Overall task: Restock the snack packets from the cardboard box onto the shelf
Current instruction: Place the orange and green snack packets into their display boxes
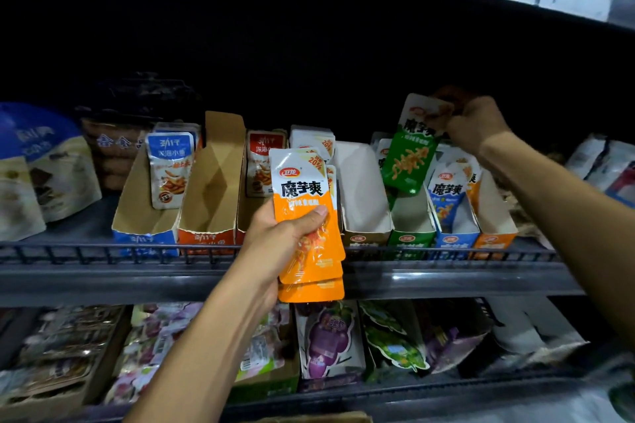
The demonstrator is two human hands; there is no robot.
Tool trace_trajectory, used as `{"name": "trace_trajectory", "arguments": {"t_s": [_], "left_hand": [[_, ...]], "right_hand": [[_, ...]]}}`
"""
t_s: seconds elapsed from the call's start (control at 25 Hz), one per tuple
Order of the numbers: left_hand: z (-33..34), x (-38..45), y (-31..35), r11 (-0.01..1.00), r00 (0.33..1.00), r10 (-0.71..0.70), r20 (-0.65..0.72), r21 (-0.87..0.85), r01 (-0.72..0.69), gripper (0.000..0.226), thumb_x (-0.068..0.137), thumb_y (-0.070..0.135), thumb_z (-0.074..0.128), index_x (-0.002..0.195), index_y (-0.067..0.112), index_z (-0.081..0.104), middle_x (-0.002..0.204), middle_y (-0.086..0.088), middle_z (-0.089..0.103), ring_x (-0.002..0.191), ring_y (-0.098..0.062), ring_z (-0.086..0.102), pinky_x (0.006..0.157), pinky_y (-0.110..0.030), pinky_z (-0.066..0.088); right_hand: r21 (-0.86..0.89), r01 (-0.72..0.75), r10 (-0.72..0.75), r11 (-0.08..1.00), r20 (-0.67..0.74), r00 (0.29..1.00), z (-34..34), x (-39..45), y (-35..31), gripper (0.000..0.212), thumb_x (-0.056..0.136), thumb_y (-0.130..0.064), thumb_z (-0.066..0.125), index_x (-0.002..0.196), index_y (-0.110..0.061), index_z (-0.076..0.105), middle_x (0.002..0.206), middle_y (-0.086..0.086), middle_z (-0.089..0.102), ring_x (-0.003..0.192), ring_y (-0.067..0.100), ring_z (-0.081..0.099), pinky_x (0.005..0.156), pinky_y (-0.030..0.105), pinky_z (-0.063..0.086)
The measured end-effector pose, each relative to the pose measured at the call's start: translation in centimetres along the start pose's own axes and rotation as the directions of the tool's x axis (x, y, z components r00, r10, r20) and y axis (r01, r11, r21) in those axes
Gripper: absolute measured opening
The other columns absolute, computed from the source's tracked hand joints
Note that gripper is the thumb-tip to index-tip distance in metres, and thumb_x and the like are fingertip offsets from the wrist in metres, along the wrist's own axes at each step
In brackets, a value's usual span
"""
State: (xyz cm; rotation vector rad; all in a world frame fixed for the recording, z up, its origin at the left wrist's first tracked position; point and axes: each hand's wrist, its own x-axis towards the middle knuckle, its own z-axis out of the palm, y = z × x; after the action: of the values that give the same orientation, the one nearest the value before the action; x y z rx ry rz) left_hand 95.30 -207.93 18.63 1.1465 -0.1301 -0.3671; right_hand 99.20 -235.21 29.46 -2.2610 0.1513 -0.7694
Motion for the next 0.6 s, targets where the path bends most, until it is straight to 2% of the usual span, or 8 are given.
{"name": "trace_trajectory", "arguments": {"t_s": [0.08, 0.16, 0.24, 0.32, 0.44, 0.52, 0.56, 0.6], "left_hand": [[0.0, 0.1, 0.0, 1.000, 1.000, 0.001, -0.007, 0.000, -0.001, 0.029, 0.083, 0.015, 0.075, 0.108, 0.024, 0.064, 0.085, 0.003, 0.078, 0.072, -0.017, 0.075, 0.056, -0.030, 0.058], [0.1, 0.1, -0.1, 1.000, 1.000, -0.008, -0.008, 0.000, 0.008, 0.029, 0.083, 0.015, 0.076, 0.108, 0.024, 0.064, 0.085, 0.002, 0.078, 0.072, -0.018, 0.075, 0.057, -0.032, 0.058], [0.2, 0.1, -0.1, 1.000, 1.000, -0.017, -0.006, 0.000, 0.017, 0.029, 0.082, 0.015, 0.076, 0.108, 0.024, 0.064, 0.085, 0.002, 0.078, 0.071, -0.017, 0.075, 0.056, -0.031, 0.058], [0.2, 0.3, -0.1, 1.000, 1.000, -0.013, -0.002, -0.001, 0.013, 0.030, 0.082, 0.015, 0.076, 0.108, 0.023, 0.064, 0.085, 0.002, 0.078, 0.071, -0.017, 0.075, 0.055, -0.030, 0.057], [0.1, 0.3, -0.2, 1.000, 1.000, -0.009, 0.001, 0.016, 0.009, 0.035, 0.079, 0.016, 0.079, 0.109, 0.022, 0.064, 0.088, 0.001, 0.078, 0.073, -0.019, 0.075, 0.058, -0.033, 0.058], [0.2, 0.2, -0.2, 0.999, 1.000, -0.003, 0.024, 0.046, 0.002, 0.040, 0.075, 0.015, 0.081, 0.111, 0.020, 0.064, 0.090, -0.002, 0.078, 0.074, -0.020, 0.075, 0.059, -0.034, 0.059], [0.3, 0.2, -0.1, 0.998, 0.999, 0.000, 0.035, 0.059, -0.002, 0.041, 0.075, 0.014, 0.082, 0.112, 0.019, 0.065, 0.091, -0.002, 0.078, 0.074, -0.020, 0.075, 0.059, -0.034, 0.058], [0.3, 0.2, -0.1, 0.998, 0.999, 0.004, 0.045, 0.066, -0.007, 0.041, 0.074, 0.014, 0.082, 0.111, 0.019, 0.065, 0.091, -0.002, 0.078, 0.074, -0.020, 0.075, 0.058, -0.033, 0.058]], "right_hand": [[-0.248, 0.054, -0.022, 0.967, 0.130, 0.991, 0.5, 0.1, 1.0, 0.032, 0.090, 0.001, 0.059, 0.122, 0.001, 0.058, 0.128, 0.014, 0.058, 0.120, 0.024, 0.050, 0.094, 0.023, 0.041], [-0.467, 0.184, -0.089, 0.865, 0.219, 0.972, 1.4, -0.2, 1.8, 0.018, 0.090, -0.006, 0.062, 0.108, -0.006, 0.062, 0.117, 0.011, 0.063, 0.105, 0.021, 0.056, 0.092, 0.031, 0.046], [-0.630, 0.269, -0.151, 0.728, 0.235, 0.960, 2.2, -0.4, 2.6, 0.011, 0.091, -0.012, 0.062, 0.101, -0.013, 0.061, 0.110, 0.011, 0.065, 0.098, 0.025, 0.059, 0.087, 0.042, 0.051], [-0.769, 0.288, -0.195, 0.571, 0.214, 0.957, 2.9, -0.5, 2.9, 0.016, 0.092, -0.019, 0.061, 0.107, -0.015, 0.060, 0.110, 0.013, 0.064, 0.101, 0.032, 0.057, 0.087, 0.045, 0.045], [-0.895, 0.246, -0.237, 0.371, 0.164, 0.957, 4.0, -0.7, 3.5, 0.032, 0.091, -0.027, 0.060, 0.121, -0.015, 0.056, 0.116, 0.017, 0.061, 0.111, 0.036, 0.052, 0.091, 0.041, 0.034], [-0.911, 0.194, -0.230, 0.365, 0.114, 0.967, 4.4, -1.2, 3.0, 0.041, 0.089, -0.029, 0.062, 0.126, -0.014, 0.053, 0.118, 0.019, 0.060, 0.112, 0.037, 0.051, 0.091, 0.042, 0.034], [-0.888, 0.177, -0.246, 0.426, 0.074, 0.966, 4.5, -1.7, 2.6, 0.041, 0.089, -0.029, 0.063, 0.125, -0.012, 0.053, 0.117, 0.020, 0.060, 0.111, 0.037, 0.051, 0.089, 0.042, 0.036], [-0.826, 0.179, -0.284, 0.534, 0.023, 0.959, 4.5, -2.5, 2.0, 0.036, 0.089, -0.029, 0.062, 0.121, -0.012, 0.056, 0.113, 0.019, 0.061, 0.106, 0.037, 0.053, 0.085, 0.041, 0.039]]}}
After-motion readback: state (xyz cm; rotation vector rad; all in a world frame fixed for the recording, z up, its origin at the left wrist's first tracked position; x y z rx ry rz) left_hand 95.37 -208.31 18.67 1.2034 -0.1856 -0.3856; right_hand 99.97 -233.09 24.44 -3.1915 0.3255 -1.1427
